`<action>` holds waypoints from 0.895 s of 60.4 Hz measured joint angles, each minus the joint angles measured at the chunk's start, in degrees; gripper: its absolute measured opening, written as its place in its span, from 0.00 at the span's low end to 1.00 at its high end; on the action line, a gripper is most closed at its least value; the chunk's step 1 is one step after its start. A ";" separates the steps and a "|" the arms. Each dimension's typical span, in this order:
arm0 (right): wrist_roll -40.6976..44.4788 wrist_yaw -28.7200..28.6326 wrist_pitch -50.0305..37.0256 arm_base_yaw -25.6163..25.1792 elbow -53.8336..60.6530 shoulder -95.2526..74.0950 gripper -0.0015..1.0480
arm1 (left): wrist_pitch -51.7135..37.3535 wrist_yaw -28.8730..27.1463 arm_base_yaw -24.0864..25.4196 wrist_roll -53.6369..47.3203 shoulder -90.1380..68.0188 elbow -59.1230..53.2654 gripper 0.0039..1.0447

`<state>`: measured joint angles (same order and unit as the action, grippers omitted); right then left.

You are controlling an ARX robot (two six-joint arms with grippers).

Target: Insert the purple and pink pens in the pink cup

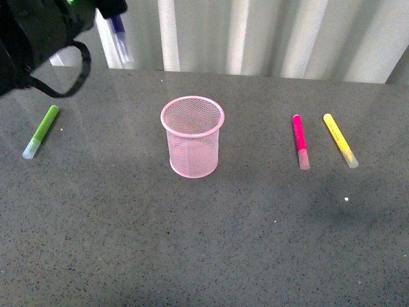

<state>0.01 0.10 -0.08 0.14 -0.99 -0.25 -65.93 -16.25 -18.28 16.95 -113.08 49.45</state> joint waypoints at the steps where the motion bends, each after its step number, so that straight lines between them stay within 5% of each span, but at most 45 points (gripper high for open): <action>1: 0.00 0.00 0.00 0.00 0.00 0.00 0.93 | -0.92 -0.81 -0.81 -0.22 -0.39 -0.33 0.12; 9: 0.00 0.00 0.00 0.00 0.00 0.00 0.93 | -8.94 -6.86 -6.58 -4.22 -3.67 -0.90 0.12; 25: 0.02 0.00 0.00 0.00 0.00 0.00 0.93 | -11.80 -7.87 -12.02 -8.35 -7.17 -0.83 0.12; 54: 0.00 0.00 0.00 0.00 0.00 0.00 0.93 | -8.92 -9.09 -13.62 -8.68 -12.76 2.64 0.12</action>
<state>0.01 0.10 -0.08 0.14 -0.99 -0.25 -74.85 -25.34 -31.90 8.27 -125.84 52.10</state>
